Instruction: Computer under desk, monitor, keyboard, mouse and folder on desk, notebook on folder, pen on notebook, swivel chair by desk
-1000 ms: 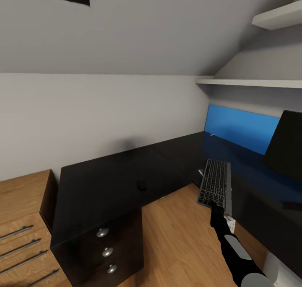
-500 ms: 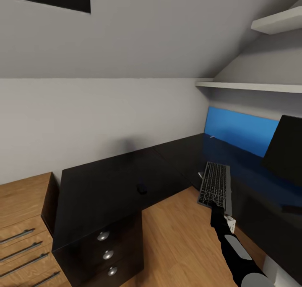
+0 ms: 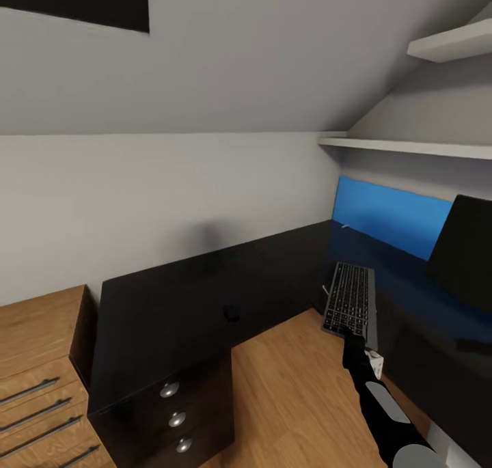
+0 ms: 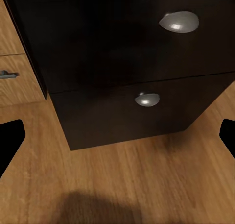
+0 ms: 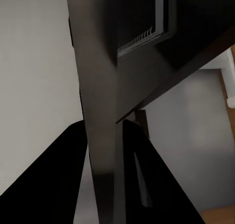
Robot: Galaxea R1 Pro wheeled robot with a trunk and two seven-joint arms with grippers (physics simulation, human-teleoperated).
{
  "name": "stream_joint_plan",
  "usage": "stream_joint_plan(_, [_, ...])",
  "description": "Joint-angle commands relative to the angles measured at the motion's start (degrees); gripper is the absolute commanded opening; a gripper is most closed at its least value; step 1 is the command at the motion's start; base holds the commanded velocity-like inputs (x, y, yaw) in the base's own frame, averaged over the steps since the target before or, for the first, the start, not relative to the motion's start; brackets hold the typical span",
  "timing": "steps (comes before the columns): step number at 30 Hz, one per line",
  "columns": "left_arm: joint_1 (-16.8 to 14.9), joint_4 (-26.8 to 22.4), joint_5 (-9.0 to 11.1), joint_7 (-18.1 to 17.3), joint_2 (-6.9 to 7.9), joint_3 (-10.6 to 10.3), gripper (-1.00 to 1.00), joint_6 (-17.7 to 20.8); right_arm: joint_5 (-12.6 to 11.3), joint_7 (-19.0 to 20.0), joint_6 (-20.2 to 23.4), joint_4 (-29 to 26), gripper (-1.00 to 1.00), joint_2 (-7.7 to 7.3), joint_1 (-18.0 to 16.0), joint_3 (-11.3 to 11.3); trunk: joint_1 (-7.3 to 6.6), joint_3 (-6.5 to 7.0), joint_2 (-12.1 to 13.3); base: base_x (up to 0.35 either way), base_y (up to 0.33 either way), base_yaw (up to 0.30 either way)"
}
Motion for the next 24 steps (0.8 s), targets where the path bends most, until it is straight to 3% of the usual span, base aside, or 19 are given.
stream_joint_plan(1, [0.0,0.0,0.4,-0.2,-0.01,-0.1,1.0,-0.2,-0.6,0.3,-0.1,0.1,-1.0,0.02,0.0,0.1,-0.23,0.13,0.4,0.0,0.0,0.0])
stream_joint_plan(6, [0.0,0.0,0.4,-0.2,-0.01,-0.1,1.0,-0.1,-0.6,0.4,-0.1,0.1,-1.0,0.04,0.0,0.2,-1.33,1.02,2.4,0.0,0.0,0.0])
stream_joint_plan(24, [0.0,0.0,0.4,-0.3,-0.01,-0.1,1.0,-0.2,-0.4,1.0,1.2,0.0,-1.0,-0.09,0.0,0.6,-1.33,1.02,2.4,0.0,0.0,0.0])
